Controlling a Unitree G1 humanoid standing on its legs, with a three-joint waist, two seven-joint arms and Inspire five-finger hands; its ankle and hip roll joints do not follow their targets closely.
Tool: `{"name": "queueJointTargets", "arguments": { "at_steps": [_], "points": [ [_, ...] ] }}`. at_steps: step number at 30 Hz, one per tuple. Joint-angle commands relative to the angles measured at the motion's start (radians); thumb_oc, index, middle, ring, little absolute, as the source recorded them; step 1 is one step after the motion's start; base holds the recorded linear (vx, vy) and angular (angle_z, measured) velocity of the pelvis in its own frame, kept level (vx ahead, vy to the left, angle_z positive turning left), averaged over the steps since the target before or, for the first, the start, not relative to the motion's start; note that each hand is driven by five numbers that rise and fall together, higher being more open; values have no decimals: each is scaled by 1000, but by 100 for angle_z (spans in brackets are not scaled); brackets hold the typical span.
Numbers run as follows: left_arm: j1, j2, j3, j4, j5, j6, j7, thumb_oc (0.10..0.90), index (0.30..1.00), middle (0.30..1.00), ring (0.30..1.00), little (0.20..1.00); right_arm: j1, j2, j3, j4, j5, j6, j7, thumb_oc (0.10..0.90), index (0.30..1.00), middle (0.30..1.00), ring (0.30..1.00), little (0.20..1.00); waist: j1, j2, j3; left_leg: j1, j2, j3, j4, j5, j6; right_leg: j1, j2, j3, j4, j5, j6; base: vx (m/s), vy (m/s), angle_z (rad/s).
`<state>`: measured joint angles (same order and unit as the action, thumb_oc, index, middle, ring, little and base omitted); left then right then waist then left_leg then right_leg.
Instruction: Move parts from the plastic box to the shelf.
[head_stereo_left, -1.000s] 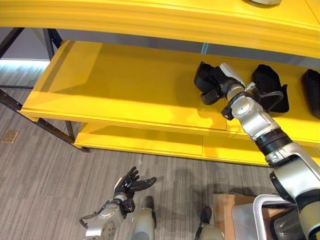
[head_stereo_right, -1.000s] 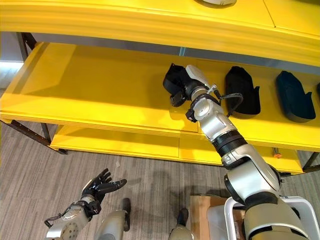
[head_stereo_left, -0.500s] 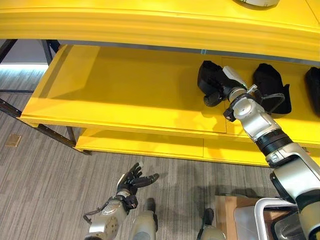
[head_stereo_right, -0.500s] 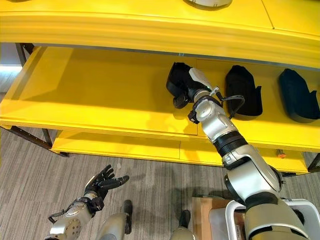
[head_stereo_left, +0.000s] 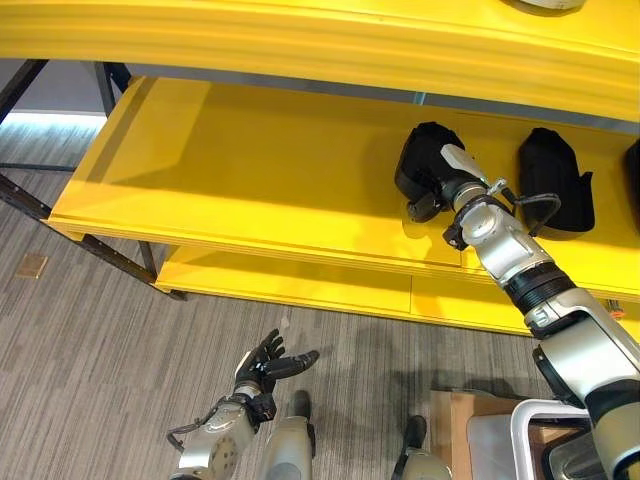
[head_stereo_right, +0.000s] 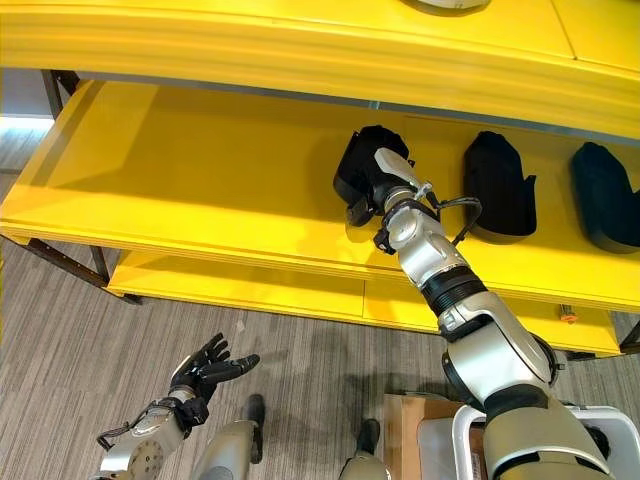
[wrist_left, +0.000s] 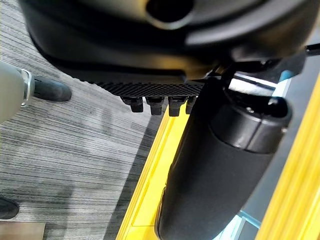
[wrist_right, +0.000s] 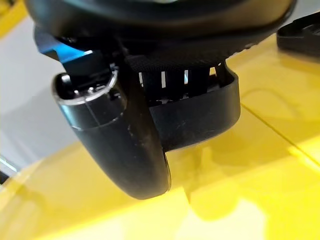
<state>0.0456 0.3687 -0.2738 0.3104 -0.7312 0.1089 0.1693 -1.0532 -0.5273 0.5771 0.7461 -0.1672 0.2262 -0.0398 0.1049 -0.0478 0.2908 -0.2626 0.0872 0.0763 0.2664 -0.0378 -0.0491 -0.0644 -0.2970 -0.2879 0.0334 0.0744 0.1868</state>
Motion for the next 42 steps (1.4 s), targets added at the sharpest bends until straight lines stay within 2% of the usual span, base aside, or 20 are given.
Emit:
{"name": "queueJointTargets", "arguments": {
  "at_steps": [1, 10, 30, 36, 42],
  "points": [
    [-22, 27, 13, -74, 13, -65, 0, 900, 1000, 1000, 1000, 1000, -82, -39, 23, -102, -63, -62, -12, 400, 300, 300, 300, 300, 37, -44, -26, -31, 83, -60, 40, -37, -53, 0, -8, -7, 59, -58, 0, 0, 0, 0],
    [-29, 19, 11, -74, 9, -73, 4, 900, 1000, 1000, 1000, 1000, -80, -23, 52, -109, -89, -71, 6, 400, 300, 300, 300, 300, 48, -48, -11, -47, 87, -68, 40, -32, -58, -8, -5, -14, 59, -63, -3, -2, -5, 2],
    [-29, 19, 19, -61, -15, -86, 4, 900, 1000, 1000, 1000, 1000, -170, -63, 177, -157, -214, -100, 64, 400, 300, 300, 300, 300, 79, -61, 12, -73, 88, -88, 29, -16, -65, -21, 4, -28, 63, -74, -8, 0, -2, 1],
    [-33, 21, 13, -55, -23, -88, 0, 900, 1000, 1000, 1000, 1000, -213, -75, 231, -193, -257, -115, 82, 400, 300, 300, 300, 300, 84, -73, 16, -76, 91, -94, 30, -15, -67, -21, 6, -30, 65, -76, -9, 0, -2, 1],
    [-36, 25, 11, -53, -26, -91, -3, 900, 1000, 1000, 1000, 1000, -213, -78, 239, -187, -253, -118, 85, 400, 300, 300, 300, 300, 82, -73, 19, -82, 90, -99, 30, -12, -71, -22, 7, -33, 67, -80, -11, 0, 0, 0]
  ]
}}
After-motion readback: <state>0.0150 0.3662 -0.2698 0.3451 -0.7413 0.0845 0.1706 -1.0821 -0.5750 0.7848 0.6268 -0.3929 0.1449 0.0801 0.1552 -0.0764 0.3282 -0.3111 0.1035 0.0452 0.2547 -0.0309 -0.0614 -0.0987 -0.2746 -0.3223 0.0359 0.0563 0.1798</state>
